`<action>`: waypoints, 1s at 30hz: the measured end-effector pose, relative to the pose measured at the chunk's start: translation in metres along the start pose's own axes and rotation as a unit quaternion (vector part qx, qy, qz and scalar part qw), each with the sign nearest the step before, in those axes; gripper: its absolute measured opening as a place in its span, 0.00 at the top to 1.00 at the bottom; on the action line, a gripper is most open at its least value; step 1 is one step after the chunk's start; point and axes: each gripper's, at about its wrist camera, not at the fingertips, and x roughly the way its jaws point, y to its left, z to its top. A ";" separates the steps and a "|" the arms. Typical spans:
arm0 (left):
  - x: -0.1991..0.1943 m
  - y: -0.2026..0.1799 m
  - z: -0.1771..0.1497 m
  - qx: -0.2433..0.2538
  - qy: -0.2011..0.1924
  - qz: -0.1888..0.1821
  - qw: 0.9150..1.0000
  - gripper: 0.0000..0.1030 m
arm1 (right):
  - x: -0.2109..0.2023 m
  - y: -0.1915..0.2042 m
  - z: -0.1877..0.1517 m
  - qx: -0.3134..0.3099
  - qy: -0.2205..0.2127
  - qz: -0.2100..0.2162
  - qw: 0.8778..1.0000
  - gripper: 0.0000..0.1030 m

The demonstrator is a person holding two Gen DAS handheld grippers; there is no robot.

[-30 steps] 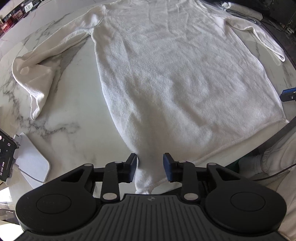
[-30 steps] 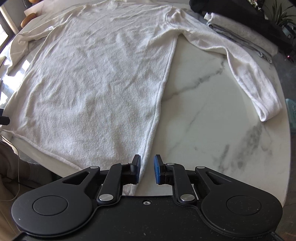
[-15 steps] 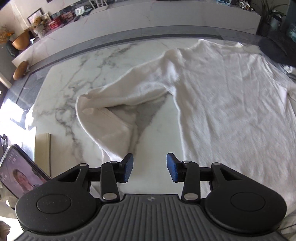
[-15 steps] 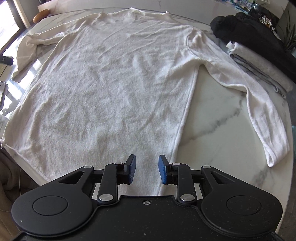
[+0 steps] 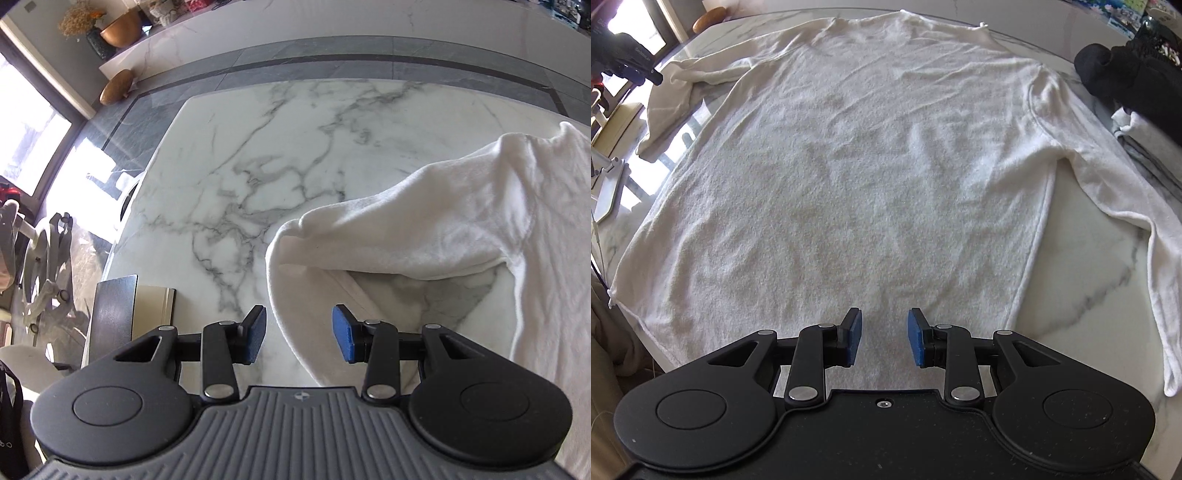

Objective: Fold clothes
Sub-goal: 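Grasp the sleeve cuff with the left gripper, then carry the held sleeve across the shirt body with the left gripper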

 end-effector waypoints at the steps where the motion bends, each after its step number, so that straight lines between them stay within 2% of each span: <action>1: 0.007 0.000 0.000 -0.003 0.006 0.001 1.000 0.63 | 0.002 0.001 0.002 -0.001 0.001 0.003 1.000 0.74; 3: 0.014 -0.001 -0.001 -0.007 0.014 0.006 1.000 0.65 | 0.008 0.002 0.007 -0.006 0.004 0.007 1.000 0.74; 7: 0.022 0.001 -0.001 -0.014 0.018 0.006 1.000 0.86 | 0.010 0.005 0.010 -0.018 0.001 0.007 1.000 0.70; 9: 0.018 0.002 -0.001 -0.009 0.010 0.002 1.000 0.93 | 0.011 0.007 0.012 -0.025 0.001 0.006 1.000 0.70; 12: 0.008 0.002 -0.002 -0.002 -0.009 -0.006 1.000 0.98 | 0.011 0.008 0.013 -0.031 0.003 0.003 1.000 0.70; 16: -0.018 0.003 -0.001 0.004 -0.047 -0.031 0.998 0.98 | 0.011 0.009 0.012 -0.031 0.004 0.002 1.000 0.69; 20: -0.057 -0.001 -0.003 0.035 -0.088 -0.060 0.994 0.98 | 0.010 0.010 0.012 -0.028 0.006 0.001 1.000 0.67; 25: -0.117 -0.014 -0.014 0.091 -0.149 -0.091 0.980 0.98 | 0.010 0.011 0.013 -0.022 0.007 0.002 1.000 0.64; 30: -0.151 -0.031 -0.036 0.151 -0.173 -0.116 0.966 0.98 | 0.010 0.013 0.014 -0.022 0.010 -0.003 1.000 0.63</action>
